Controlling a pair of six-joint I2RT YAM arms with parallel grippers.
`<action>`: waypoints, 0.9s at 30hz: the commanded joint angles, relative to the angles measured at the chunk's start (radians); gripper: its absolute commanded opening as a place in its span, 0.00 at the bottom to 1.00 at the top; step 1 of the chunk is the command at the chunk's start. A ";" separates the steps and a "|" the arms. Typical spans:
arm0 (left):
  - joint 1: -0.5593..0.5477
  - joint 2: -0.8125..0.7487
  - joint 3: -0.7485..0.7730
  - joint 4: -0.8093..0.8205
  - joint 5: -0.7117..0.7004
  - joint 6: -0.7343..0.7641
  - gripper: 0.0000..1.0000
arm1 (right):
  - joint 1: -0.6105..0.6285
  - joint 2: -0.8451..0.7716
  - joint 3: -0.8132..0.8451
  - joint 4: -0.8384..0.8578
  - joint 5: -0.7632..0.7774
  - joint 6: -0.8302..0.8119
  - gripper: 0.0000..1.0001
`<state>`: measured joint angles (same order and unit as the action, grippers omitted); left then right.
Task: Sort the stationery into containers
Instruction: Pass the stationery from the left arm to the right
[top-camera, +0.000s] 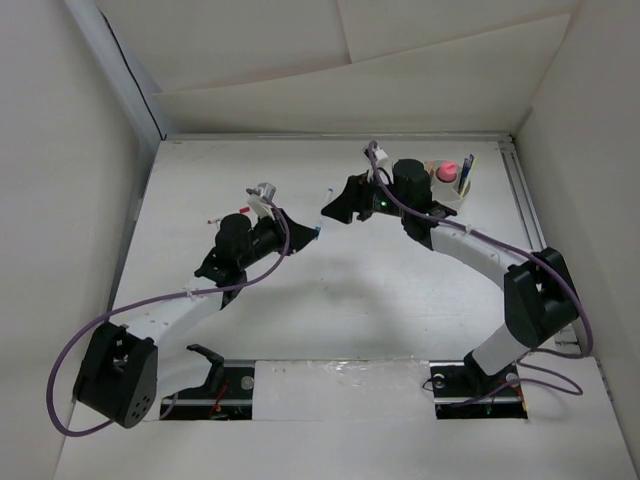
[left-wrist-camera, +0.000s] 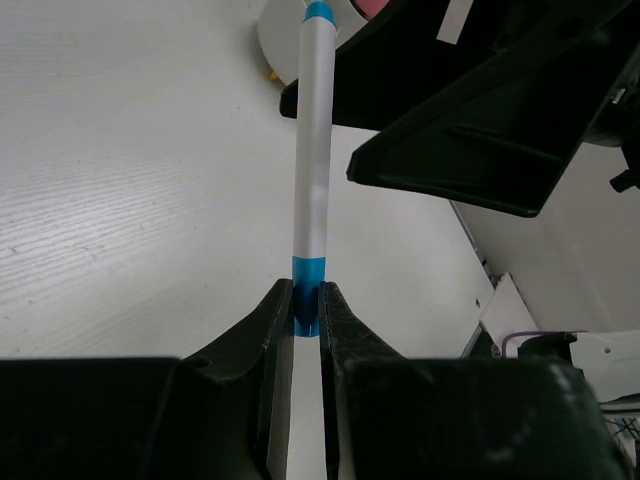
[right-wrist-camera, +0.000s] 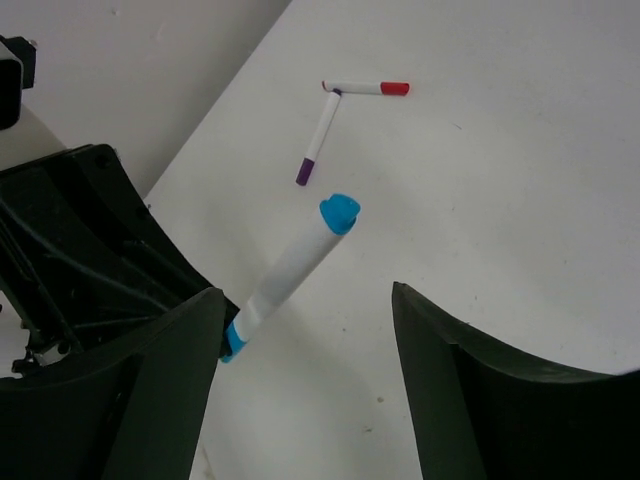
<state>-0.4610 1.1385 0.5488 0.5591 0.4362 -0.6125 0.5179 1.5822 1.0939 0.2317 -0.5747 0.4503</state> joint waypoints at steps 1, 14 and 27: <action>0.002 -0.028 -0.007 0.074 0.056 -0.019 0.00 | 0.007 0.013 0.060 0.084 -0.011 0.024 0.72; -0.016 -0.028 -0.026 0.084 0.065 -0.020 0.00 | 0.007 0.062 0.104 0.126 -0.045 0.042 0.41; -0.016 -0.010 -0.026 0.102 0.065 -0.020 0.07 | 0.016 0.071 0.104 0.126 -0.036 0.051 0.16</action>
<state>-0.4763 1.1374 0.5293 0.5842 0.4824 -0.6296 0.5282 1.6444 1.1645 0.3145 -0.6144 0.5266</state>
